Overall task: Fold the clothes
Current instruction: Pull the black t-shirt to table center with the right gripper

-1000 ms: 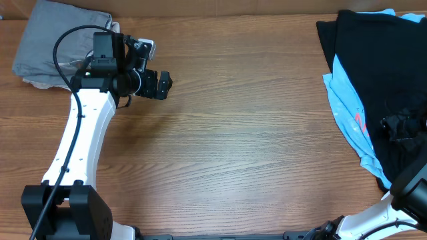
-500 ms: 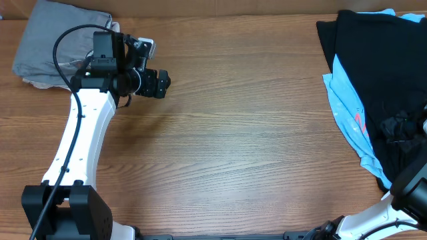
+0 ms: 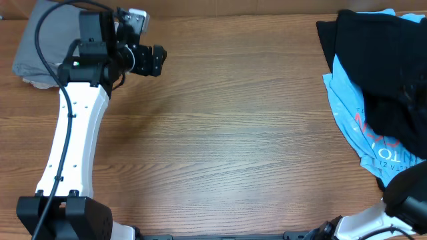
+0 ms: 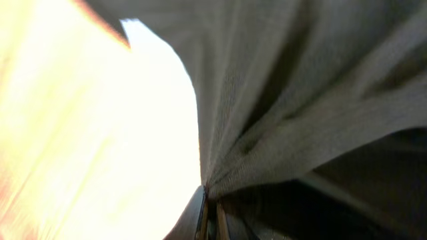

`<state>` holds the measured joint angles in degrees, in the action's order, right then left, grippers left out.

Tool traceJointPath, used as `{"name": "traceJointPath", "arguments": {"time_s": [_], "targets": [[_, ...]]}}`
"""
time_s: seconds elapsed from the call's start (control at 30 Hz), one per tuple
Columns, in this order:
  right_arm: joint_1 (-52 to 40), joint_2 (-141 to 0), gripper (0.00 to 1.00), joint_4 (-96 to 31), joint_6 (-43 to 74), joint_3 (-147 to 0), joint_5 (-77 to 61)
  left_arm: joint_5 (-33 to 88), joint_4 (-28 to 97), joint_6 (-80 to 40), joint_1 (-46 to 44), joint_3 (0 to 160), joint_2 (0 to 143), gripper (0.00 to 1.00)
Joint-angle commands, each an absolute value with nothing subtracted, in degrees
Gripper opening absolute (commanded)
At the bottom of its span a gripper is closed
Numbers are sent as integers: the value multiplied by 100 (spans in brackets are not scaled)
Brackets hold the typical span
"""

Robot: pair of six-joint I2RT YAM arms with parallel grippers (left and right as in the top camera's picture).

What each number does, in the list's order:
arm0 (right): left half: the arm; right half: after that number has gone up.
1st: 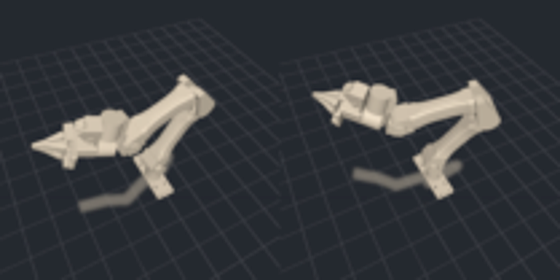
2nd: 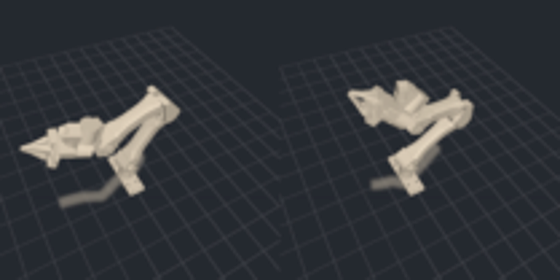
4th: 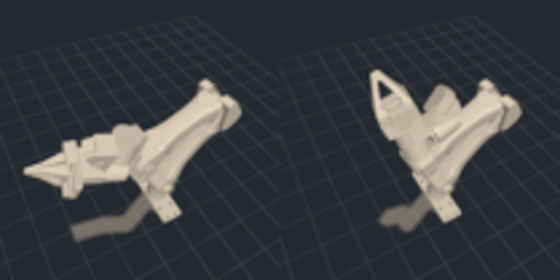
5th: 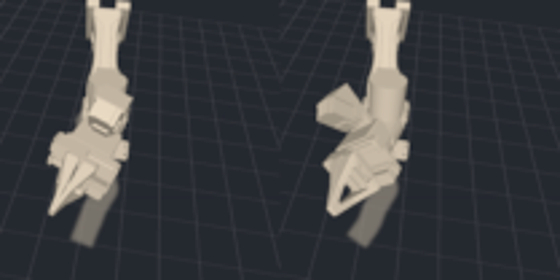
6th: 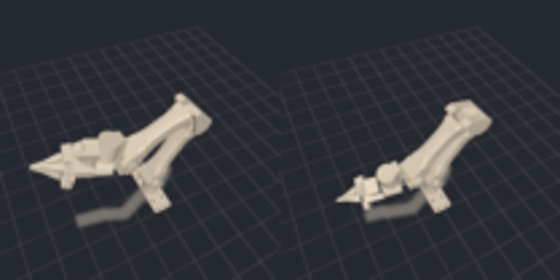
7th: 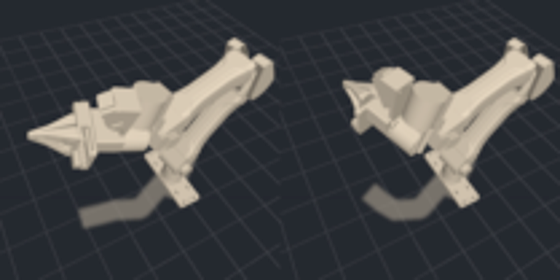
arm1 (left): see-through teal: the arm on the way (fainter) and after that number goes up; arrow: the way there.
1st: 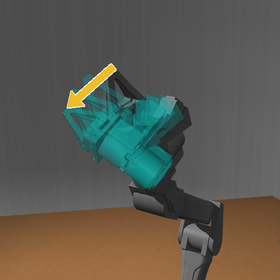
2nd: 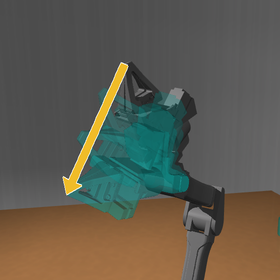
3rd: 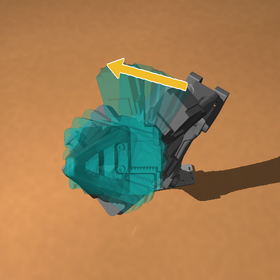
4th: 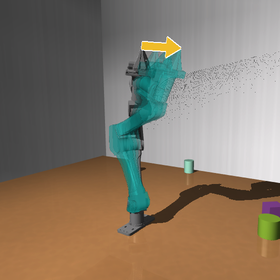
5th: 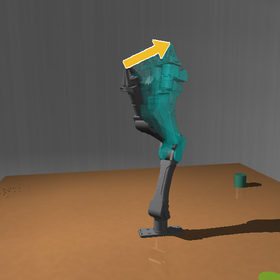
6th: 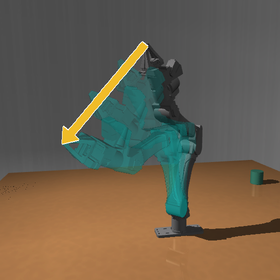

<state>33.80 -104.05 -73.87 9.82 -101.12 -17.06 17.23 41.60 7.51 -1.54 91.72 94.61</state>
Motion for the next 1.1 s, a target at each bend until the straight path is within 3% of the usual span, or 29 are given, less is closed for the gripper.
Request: {"name": "traceJointPath", "arguments": {"time_s": [0.0,0.33,0.63,0.83,1.07], "targets": [[2622,-9859,4,-7599,725,-10661,-2073,1802,4187,729,-191,9537,9319,88],[-362,-9695,4,-7087,1192,-10694,-2685,832,4346,727,3,9579,9319,89],[-2716,-9797,4,-6689,1953,-10694,-1594,534,4589,729,521,9579,9321,91],[-2838,-9795,4,-6650,2025,-10694,-1267,585,4700,729,578,9579,9321,92],[-1949,-9845,4,-6606,2108,-10687,-443,904,5231,781,193,9572,9378,91]]}}
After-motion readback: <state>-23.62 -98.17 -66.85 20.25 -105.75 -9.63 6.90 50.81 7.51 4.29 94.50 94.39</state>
